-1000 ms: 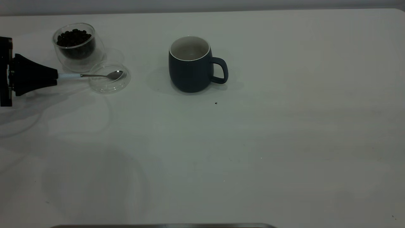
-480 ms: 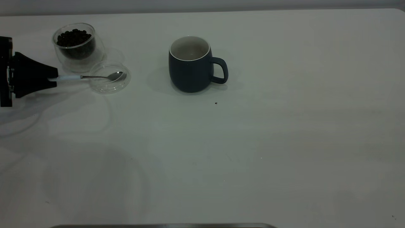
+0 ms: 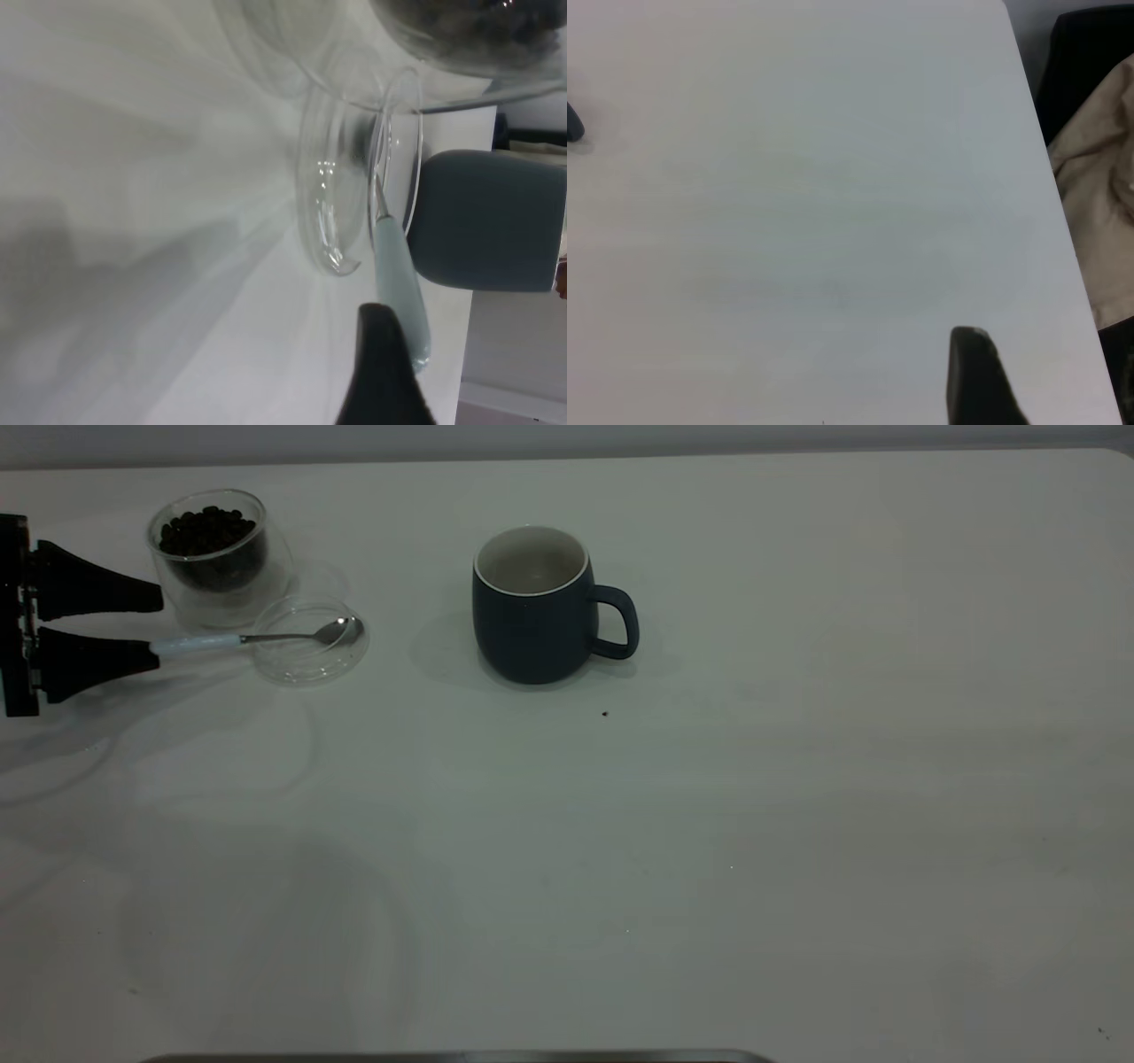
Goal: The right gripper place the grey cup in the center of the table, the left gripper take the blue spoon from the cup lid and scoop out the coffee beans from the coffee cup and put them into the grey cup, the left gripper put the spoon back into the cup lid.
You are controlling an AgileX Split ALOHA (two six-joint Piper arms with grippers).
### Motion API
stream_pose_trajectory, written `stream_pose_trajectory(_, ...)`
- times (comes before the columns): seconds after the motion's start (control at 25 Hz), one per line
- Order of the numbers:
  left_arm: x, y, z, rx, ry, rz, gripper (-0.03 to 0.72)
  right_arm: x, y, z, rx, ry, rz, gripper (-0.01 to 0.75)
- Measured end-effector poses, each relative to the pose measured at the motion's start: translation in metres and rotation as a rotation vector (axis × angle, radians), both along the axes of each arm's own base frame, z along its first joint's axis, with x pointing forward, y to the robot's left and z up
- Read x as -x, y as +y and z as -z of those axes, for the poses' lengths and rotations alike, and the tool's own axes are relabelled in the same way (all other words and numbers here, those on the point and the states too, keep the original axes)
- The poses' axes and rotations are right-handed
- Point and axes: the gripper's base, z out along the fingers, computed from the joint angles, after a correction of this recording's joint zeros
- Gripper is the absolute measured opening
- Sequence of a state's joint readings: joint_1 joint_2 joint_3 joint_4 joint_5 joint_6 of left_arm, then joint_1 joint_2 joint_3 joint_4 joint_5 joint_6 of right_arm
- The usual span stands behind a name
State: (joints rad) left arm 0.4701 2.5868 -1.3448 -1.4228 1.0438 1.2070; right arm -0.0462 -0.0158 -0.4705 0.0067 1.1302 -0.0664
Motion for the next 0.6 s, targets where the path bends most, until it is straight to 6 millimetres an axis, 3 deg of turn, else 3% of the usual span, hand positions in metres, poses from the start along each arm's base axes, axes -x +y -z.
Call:
stream_pose_trajectory(0.16, 0.005, 0.015, -0.001, 0.014, -0.004, -0.036, 0.582, 0.000, 0.000, 0.000, 0.000, 0.000, 0.000, 0.358)
stream_pose_trajectory(0.44, 0.022, 0.074, -0.011, 0.099, -0.051, -0.251, 0.582, 0.000, 0.000, 0.000, 0.000, 0.000, 0.000, 0.358)
stream_pose_trajectory(0.6, 0.015, 0.090, -0.047, 0.083, -0.118, -0.321, 0.582, 0.000, 0.000, 0.000, 0.000, 0.000, 0.000, 0.358)
